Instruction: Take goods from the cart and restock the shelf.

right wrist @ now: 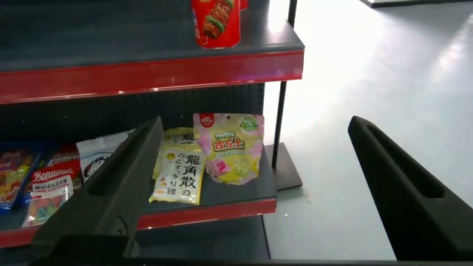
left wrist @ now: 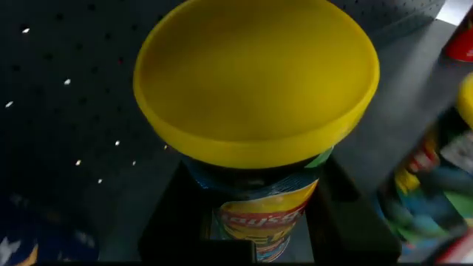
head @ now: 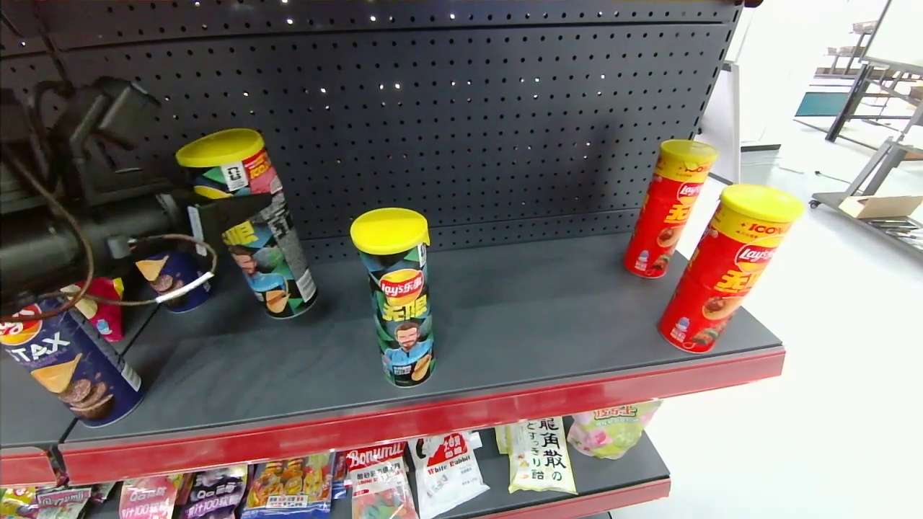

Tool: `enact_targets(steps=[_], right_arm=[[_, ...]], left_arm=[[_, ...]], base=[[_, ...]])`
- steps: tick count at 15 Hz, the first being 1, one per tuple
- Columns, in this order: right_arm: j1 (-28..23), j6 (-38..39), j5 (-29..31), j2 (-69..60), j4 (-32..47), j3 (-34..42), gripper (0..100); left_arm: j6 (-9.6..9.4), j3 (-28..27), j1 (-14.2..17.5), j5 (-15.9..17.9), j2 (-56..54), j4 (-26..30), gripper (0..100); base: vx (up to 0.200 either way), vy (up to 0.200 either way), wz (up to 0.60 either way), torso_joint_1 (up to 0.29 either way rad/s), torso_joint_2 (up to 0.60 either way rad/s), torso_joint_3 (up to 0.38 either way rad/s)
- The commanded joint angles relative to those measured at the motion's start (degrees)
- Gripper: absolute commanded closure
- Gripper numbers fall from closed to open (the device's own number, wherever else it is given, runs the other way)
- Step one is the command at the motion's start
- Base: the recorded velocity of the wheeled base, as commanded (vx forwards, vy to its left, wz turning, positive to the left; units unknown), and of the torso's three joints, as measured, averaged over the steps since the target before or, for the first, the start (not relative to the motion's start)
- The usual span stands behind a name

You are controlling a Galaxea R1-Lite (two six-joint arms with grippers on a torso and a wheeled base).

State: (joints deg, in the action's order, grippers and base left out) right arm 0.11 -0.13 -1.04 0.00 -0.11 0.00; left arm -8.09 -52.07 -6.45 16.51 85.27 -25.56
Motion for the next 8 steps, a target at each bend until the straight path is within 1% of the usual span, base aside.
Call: enact_targets(steps=[1,2,3,4,5,6,8], right_arm=[[-0.02,-0.04,-0.02,0.09,-0.07,0.00,0],[-0.02,-0.04,-0.02,0.09,0.02,0.00,0],[0.07,-0.04,-0.02,0.09,0.02,0.00,0],[0.07,-0.04,-0.02,0.09,0.02,0.00,0],[-0.02,-0.04,-0.02,0.09,0.02,0.00,0],[0.07,-0.04,-0.02,0.09,-0.07,0.00,0],[0.07,-0.04,-0.02,0.09,-0.07,0.00,0]], left_arm=[[0.01,-7.61,-1.99,-0.33,11.49,-0.36,100],[0.10,-9.19,-3.13,-0.33,13.43,-0.45,100],[0.10,-10.25,-3.57,-0.33,15.19,-1.24,100],[0.10,-10.95,-3.92,-0.33,16.68,-2.65,100],[0.10,-11.65,-4.89,-0.42,18.44,-4.67,100],[0.27,-13.06,-6.30,-0.51,19.76,-5.55,100],[3.26,-15.52,-8.49,-0.60,20.99,-5.46,100]], base=[[0.000,0.000,0.00,0.000,0.00,0.000],[0.000,0.000,0.00,0.000,0.00,0.000],[0.000,0.000,0.00,0.000,0.00,0.000],[0.000,0.000,0.00,0.000,0.00,0.000],[0.000,0.000,0.00,0.000,0.00,0.000],[0.000,0.000,0.00,0.000,0.00,0.000],[0.000,0.000,0.00,0.000,0.00,0.000]])
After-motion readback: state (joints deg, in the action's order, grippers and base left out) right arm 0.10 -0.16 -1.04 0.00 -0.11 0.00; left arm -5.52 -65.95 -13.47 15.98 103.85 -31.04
